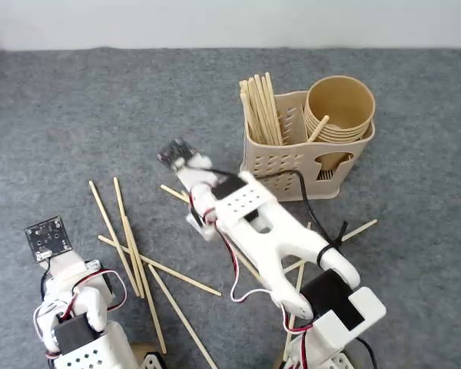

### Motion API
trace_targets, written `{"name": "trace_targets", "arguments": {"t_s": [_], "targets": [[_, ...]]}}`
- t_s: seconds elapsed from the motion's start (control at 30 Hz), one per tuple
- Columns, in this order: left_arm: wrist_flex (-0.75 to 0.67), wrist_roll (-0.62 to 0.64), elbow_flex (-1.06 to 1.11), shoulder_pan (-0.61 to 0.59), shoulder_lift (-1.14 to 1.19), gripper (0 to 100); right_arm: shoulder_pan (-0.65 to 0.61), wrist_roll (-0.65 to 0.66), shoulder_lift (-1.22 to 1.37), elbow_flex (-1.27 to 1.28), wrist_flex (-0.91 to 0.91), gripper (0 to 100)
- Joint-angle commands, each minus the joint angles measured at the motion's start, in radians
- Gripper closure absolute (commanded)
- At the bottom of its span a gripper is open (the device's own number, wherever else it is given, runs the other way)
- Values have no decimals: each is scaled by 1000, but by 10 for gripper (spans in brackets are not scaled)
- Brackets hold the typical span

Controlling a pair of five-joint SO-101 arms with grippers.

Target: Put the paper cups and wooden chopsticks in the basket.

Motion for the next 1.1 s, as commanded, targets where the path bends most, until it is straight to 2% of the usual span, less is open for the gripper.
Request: {"name": "trace_targets", "arguments": {"t_s": [0.0, 0.13, 0.43, 0.53, 0.7, 1.07], "targets": [[-3, 0, -12, 5, -14, 983, -5, 77, 24, -167, 27, 991], [-3, 0, -12, 5, -14, 983, -5, 135, 137, -244, 27, 991], [-3, 0, -12, 5, -14, 983, -5, 135, 335, -390, 28, 989], [-3, 0, -12, 5, -14, 983, -4, 135, 361, -423, 30, 975], [-3, 0, -12, 5, -14, 983, -4, 135, 372, -468, 97, 875], [-3, 0, -12, 5, -14, 983, -2, 132, 383, -491, 113, 879]]}}
